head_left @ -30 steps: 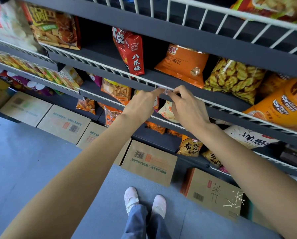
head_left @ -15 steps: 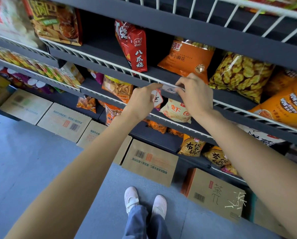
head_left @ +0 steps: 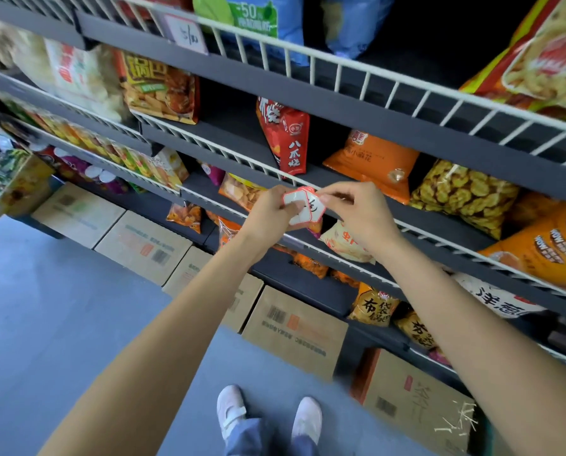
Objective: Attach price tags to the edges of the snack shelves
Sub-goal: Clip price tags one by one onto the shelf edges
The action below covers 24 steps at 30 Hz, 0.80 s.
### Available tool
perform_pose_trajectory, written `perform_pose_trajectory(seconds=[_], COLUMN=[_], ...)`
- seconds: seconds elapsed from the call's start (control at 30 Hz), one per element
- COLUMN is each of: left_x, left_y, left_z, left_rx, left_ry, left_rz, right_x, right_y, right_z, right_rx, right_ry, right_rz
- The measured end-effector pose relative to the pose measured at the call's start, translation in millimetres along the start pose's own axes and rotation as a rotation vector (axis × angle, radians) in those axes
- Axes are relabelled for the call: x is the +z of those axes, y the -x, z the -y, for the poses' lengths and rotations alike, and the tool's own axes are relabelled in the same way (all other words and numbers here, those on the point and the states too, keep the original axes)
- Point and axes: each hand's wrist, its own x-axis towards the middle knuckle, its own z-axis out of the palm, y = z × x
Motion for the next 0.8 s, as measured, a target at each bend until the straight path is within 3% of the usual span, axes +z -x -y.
perform_pose_trajectory(seconds=[0.13,0.3,0.8], left_x=[-44.3,-127.6,-411.0], left_y=[6.2,17.3,9.5], left_z=[-5.7,-0.9,34.6], left_rx=[0.048,0.176,0.192], left_ry=[-0.104,-0.237,-0.291], left_rz=[-0.018,-0.18,-0.139], right_x=[20.3,78.7,303.8], right_y=[-13.1,-33.8,-102.0], right_z=[40.4,100.6,269.9], right_rx=[0.08,0.112,0.289], right_ry=[-0.241,-0.319,-0.388], right_rz=[0.096,0.151,0.074])
